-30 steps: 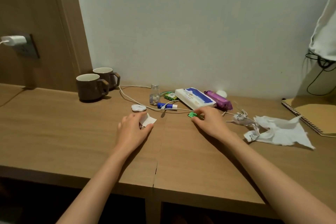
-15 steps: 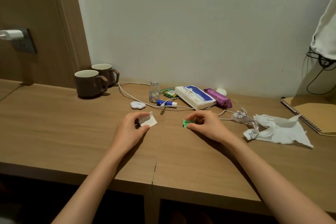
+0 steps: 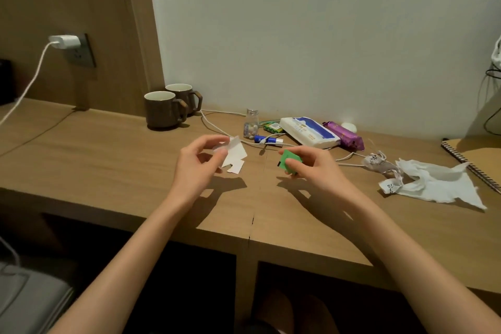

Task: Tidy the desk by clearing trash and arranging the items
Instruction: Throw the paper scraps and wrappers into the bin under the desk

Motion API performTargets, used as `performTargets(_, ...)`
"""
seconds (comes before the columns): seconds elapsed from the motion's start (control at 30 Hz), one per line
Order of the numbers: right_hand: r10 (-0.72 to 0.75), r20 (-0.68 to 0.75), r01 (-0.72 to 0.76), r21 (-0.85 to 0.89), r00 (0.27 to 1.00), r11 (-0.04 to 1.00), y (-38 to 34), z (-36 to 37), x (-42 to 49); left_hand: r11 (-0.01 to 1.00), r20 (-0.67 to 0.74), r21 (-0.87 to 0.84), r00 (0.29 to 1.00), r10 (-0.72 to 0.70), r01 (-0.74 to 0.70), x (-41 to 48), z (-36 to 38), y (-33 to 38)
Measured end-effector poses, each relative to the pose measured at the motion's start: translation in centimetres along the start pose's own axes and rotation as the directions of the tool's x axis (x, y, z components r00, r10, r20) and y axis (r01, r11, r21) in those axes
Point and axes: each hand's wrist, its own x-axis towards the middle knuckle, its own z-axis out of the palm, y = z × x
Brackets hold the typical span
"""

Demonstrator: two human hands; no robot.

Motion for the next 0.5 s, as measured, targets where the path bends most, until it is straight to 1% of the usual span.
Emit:
performTargets(0.07, -0.069, 0.057, 0.068, 0.006, 0.996, 0.998, -1.8, 1.4, -1.8, 0.999, -0.009, -0.008, 0.999, 0.032, -0.032, -1.6, -2.1, 1.1)
performTargets(0.13, -0.131, 0.131, 0.126, 0.044, 0.983, 0.991, -3.3, 3.2, -3.6, 1.0, -0.02, 0.002, 0.999, 0.031, -0.031, -3.6, -4.5, 1.7)
performTargets(0.23, -0.183, 0.255, 0.16, 0.11, 0.95, 0.981, -4.6, 6.4, -6.2, 1.0, -0.028, 0.023, 1.0, 0.014, -0.013, -7.0, -8.2, 1.5)
performTargets(0.3, -0.204, 0.351, 0.169, 0.128, 0.914, 0.977, -5.1, 8.7, -7.9, 0.998, -0.018, 0.06, 1.0, -0.018, 0.019, -9.3, -10.6, 0.5)
performTargets(0.4, -0.228, 0.493, 0.207, 0.099, 0.84, 0.973, -4.5, 12.5, -9.7, 0.991, -0.017, 0.109, 0.997, -0.077, 0.078, -12.4, -13.7, -2.1)
performTargets(0.5, -0.182, 0.585, 0.211, 0.019, 0.791, 0.977, -2.3, 16.7, -10.4, 0.978, -0.013, 0.118, 0.985, -0.174, 0.174, -14.9, -16.0, -5.8)
